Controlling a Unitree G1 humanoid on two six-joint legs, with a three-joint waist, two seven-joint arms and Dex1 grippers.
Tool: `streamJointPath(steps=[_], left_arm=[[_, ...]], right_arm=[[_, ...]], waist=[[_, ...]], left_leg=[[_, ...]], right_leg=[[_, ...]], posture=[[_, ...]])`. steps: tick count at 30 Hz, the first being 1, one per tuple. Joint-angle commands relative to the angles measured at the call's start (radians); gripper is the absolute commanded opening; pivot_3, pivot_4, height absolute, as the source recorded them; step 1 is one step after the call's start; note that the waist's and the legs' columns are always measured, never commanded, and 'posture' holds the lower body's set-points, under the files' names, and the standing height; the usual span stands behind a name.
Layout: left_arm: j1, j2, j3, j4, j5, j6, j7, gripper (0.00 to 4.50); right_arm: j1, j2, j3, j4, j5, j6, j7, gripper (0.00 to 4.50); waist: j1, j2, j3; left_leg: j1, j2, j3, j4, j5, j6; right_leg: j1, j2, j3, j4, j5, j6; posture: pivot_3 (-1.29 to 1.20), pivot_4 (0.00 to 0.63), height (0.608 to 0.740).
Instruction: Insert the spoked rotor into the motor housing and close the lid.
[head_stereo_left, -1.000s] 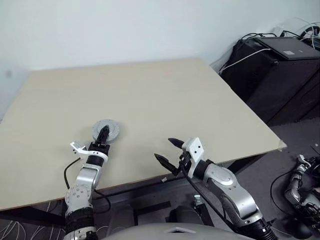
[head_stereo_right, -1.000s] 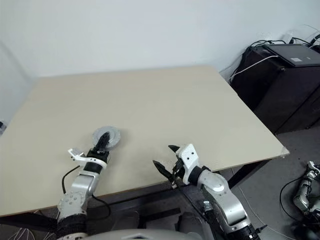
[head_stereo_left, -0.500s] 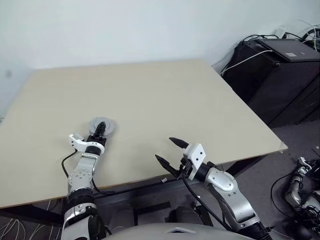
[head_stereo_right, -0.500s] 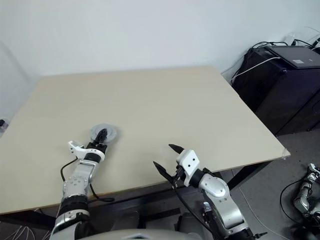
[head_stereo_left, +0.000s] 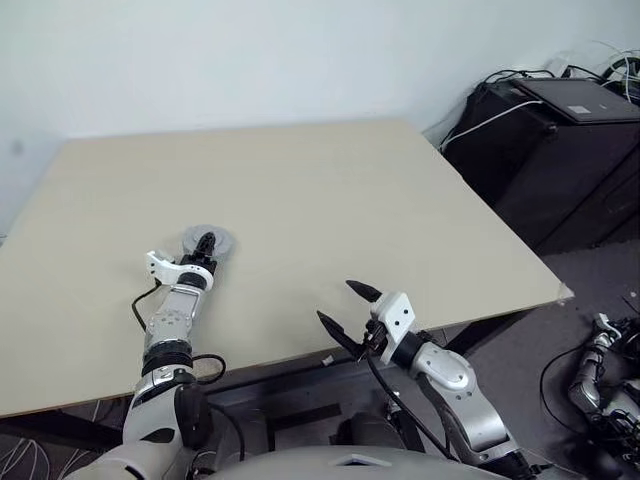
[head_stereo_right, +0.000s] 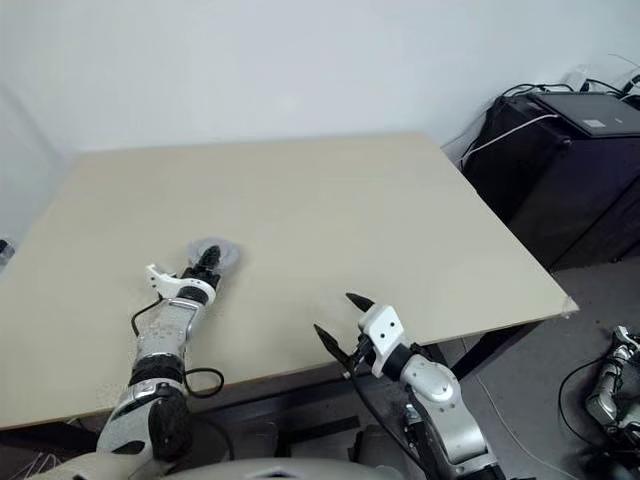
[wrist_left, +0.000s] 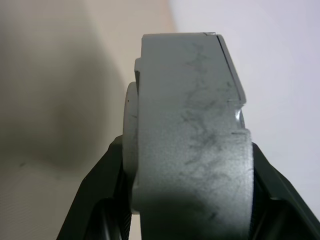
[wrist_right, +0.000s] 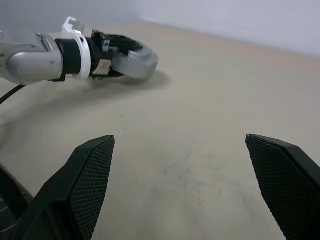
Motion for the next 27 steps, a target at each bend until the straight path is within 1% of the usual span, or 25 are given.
streamJointPath(steps=[1,3,5,7,8,10,12,13,18,20,27], left_arm=[[-0.058,0.015,0.01,0.016,0.032,-0.021,0.031,2.1],[-0.063,0.015,0.014,0.029,0.048,-0.024,0.051,2.1],[-0.064,0.014,0.02,0.032,0.053,-0.022,0.065,2.1],[-0.062,0.014,0.025,0.028,0.058,-0.017,0.069,2.83],[-0.058,0.014,0.027,0.023,0.06,-0.011,0.067,3.07],[-0.045,0.016,0.027,0.006,0.063,0.004,0.065,3.68],[-0.03,0.016,0.022,-0.012,0.068,0.017,0.065,4.41],[-0.016,0.016,0.021,-0.027,0.068,0.026,0.066,4.47],[0.084,0.007,-0.003,-0.154,0.068,0.108,0.073,4.47],[0.136,0.003,-0.015,-0.222,0.063,0.15,0.08,4.47],[0.328,-0.032,-0.027,-0.484,0.009,0.267,0.115,4.47]], right_arm=[[-0.006,0.006,-0.02,-0.024,0.004,-0.002,-0.005,4.5],[-0.005,0.007,-0.018,-0.026,0.003,0.001,-0.005,4.5],[-0.007,0.008,-0.014,-0.026,-0.001,0.005,-0.004,4.5],[-0.01,0.01,-0.013,-0.025,-0.002,0.008,-0.004,4.5],[-0.011,0.011,-0.012,-0.025,-0.003,0.01,-0.004,4.5],[-0.014,0.013,-0.012,-0.024,-0.006,0.013,-0.004,4.5],[-0.016,0.015,-0.012,-0.022,-0.009,0.015,-0.003,4.5],[-0.016,0.016,-0.012,-0.021,-0.01,0.017,-0.003,4.5],[-0.023,0.019,-0.013,-0.015,-0.013,0.021,-0.001,4.5],[-0.027,0.019,-0.013,-0.012,-0.014,0.022,0.0,4.5],[-0.042,0.018,-0.011,0.001,-0.013,0.027,0.009,4.5]], waist=[[0.0,0.0,0.0],[0.001,-0.001,0.0],[0.0,0.0,0.0],[-0.002,0.0,0.0],[-0.002,0.0,0.0],[-0.002,0.001,-0.001],[-0.002,0.003,-0.002],[-0.003,0.003,-0.003],[-0.017,0.003,-0.004],[-0.02,0.003,-0.004],[-0.026,0.003,-0.006]], left_leg=[[0.0,0.0,0.0,0.0,0.0,0.0],[0.001,0.0,0.0,0.0,0.0,0.0],[0.007,0.0,0.0,-0.001,0.0,0.0],[0.012,0.001,0.0,-0.001,0.0,-0.001],[0.013,0.001,0.0,-0.001,-0.001,-0.003],[0.014,0.001,0.0,-0.001,-0.003,-0.005],[0.015,0.001,0.0,-0.001,-0.003,-0.006],[0.016,0.001,0.0,-0.001,-0.003,-0.006],[0.017,0.001,0.0,-0.002,-0.003,-0.006],[0.017,0.0,0.001,-0.003,-0.001,-0.003],[0.019,0.001,0.001,-0.004,-0.002,-0.003]], right_leg=[[0.0,0.0,0.0,0.0,0.0,0.0],[0.001,0.0,0.0,0.0,0.0,0.0],[0.007,0.0,0.0,0.0,0.0,0.0],[0.008,0.0,0.0,-0.001,0.0,0.0],[0.008,0.0,0.0,-0.001,0.0,0.0],[0.008,0.0,0.0,0.0,0.0,-0.001],[0.009,0.0,0.0,0.0,0.0,-0.001],[0.009,0.0,0.0,0.0,0.001,-0.001],[0.009,0.0,0.001,0.001,0.001,-0.002],[0.01,0.0,0.003,0.0,0.001,-0.002],[0.007,0.001,0.006,0.0,0.0,-0.003]], posture=[[0.0,0.0,0.74],[0.0,0.0,0.74],[0.0,0.0,0.74],[0.0,0.0,0.74],[0.0,0.0,0.74],[0.0,0.0,0.74],[0.0,0.0,0.74],[0.0,0.0,0.74],[0.0,0.0,0.74],[0.0,0.0,0.74],[0.0,0.0,0.74]])
